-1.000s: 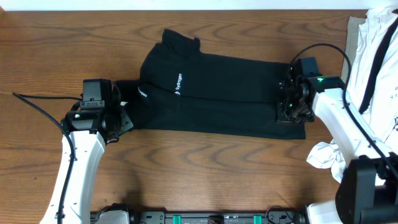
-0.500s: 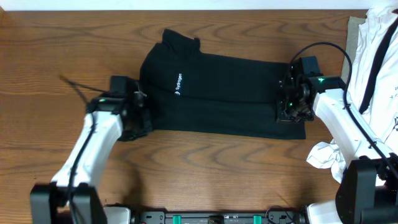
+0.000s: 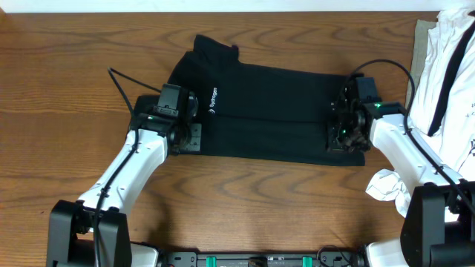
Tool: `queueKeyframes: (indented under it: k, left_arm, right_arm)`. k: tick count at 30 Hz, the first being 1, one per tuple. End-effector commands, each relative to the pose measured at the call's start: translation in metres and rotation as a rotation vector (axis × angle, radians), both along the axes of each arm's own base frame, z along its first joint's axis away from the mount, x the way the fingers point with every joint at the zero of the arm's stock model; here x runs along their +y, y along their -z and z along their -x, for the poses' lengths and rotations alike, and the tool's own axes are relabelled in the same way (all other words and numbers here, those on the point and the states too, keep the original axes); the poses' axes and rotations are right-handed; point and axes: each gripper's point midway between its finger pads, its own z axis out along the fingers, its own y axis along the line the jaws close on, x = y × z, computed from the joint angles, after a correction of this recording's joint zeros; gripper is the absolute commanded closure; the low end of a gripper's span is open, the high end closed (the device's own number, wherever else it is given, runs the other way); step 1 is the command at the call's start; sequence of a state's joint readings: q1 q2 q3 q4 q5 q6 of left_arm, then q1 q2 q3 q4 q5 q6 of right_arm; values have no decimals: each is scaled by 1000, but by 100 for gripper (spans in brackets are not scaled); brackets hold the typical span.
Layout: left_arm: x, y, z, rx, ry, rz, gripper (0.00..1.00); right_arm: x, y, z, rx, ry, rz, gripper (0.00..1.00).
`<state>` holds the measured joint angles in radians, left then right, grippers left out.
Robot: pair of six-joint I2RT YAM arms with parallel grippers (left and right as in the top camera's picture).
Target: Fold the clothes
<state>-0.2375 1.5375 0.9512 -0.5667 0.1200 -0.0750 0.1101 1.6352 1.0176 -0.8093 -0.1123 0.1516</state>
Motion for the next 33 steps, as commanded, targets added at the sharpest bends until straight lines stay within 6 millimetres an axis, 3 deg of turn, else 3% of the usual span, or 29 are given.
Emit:
queueKeyframes:
  k: [1, 7, 14, 22, 26, 33]
  left_arm:
    - [2, -7, -12, -63, 47, -65, 94]
    - [-1, -7, -18, -95, 96, -100, 93]
    - [-1, 12, -14, -40, 83, -124, 92]
    - [-3, -7, -18, -78, -81, -49, 94]
    - [-1, -19, -13, -80, -185, -5, 94]
    - [2, -15, -6, -29, -361, 47, 94]
  right_arm:
    - [3, 11, 7, 16, 2, -4, 99]
    - [2, 25, 11, 8, 2, -5, 99]
    - [3, 30, 15, 8, -6, -13, 99]
    - [15, 5, 1, -18, -102, -61, 99]
    - [35, -14, -12, -60, -160, -131, 99]
    - [96, -31, -27, -193, -342, -189, 99]
